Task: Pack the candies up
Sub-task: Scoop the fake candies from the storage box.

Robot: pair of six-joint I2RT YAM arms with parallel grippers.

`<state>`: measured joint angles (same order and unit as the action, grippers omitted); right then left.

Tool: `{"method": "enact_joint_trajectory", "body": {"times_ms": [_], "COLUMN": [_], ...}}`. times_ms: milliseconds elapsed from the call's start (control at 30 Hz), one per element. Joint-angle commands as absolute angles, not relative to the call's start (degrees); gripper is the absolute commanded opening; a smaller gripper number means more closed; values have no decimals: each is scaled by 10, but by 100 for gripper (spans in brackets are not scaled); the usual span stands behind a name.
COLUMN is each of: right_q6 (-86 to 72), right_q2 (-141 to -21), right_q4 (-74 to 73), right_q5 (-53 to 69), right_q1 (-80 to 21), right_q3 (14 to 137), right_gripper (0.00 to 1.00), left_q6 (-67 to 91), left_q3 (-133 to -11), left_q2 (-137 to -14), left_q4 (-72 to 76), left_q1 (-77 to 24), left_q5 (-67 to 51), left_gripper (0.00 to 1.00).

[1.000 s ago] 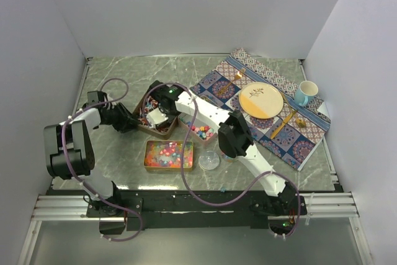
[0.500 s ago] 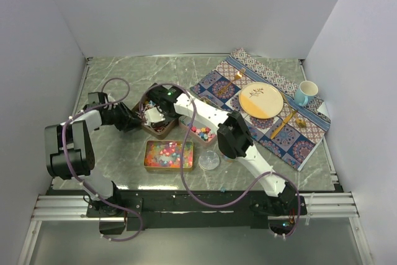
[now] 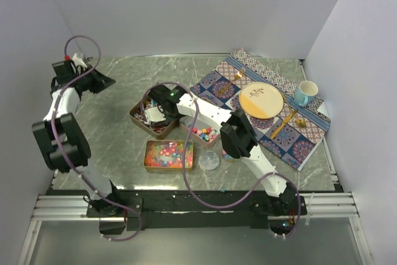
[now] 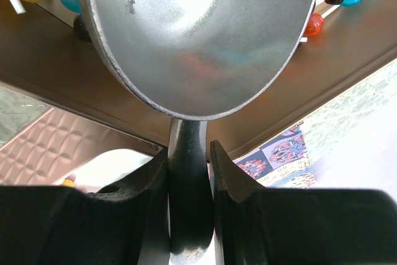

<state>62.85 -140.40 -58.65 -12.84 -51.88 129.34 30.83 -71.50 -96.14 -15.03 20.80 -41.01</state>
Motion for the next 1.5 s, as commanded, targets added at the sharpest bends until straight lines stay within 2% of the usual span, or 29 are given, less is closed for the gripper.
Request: {"method": "enact_joint_trajectory", "body": {"times_ms": [0,200,600,900,1100,1167,1467], "right_q6": [613,614,581,651,716,747,802], "right_q2": [-1413,-1449,-1492,-1456,-1444,-1437,-1412], "right_q4": [-625,-665,-607,-573,-548,-505,-497], "right_q5": [-107,-204,-298,-271,-206,-205,-242], "right_q1": [-520,-533,-544,-569,-582,-584,-589], "right_q3": [1299,1341,1416,1372,1354,1350,1337], "right_gripper": [0,0,0,0,0,0,0], "left_q6": [328,344,381,388,384,384,389], "left_q3": [-778,-766,-588,-565,-565,-565,-560], "left_q2": [-1090,-1121,-1049,-1021,-1023,-1025,-1017], "left_q4": [-77,-44,-5,10,8,6,5], "left_q1": [195,164,101,100,100,99,99], "left_q5": [-389,-356,-374,-365,-365,-369,-378], "left_gripper": [6,4,4,6,8,9,9]}}
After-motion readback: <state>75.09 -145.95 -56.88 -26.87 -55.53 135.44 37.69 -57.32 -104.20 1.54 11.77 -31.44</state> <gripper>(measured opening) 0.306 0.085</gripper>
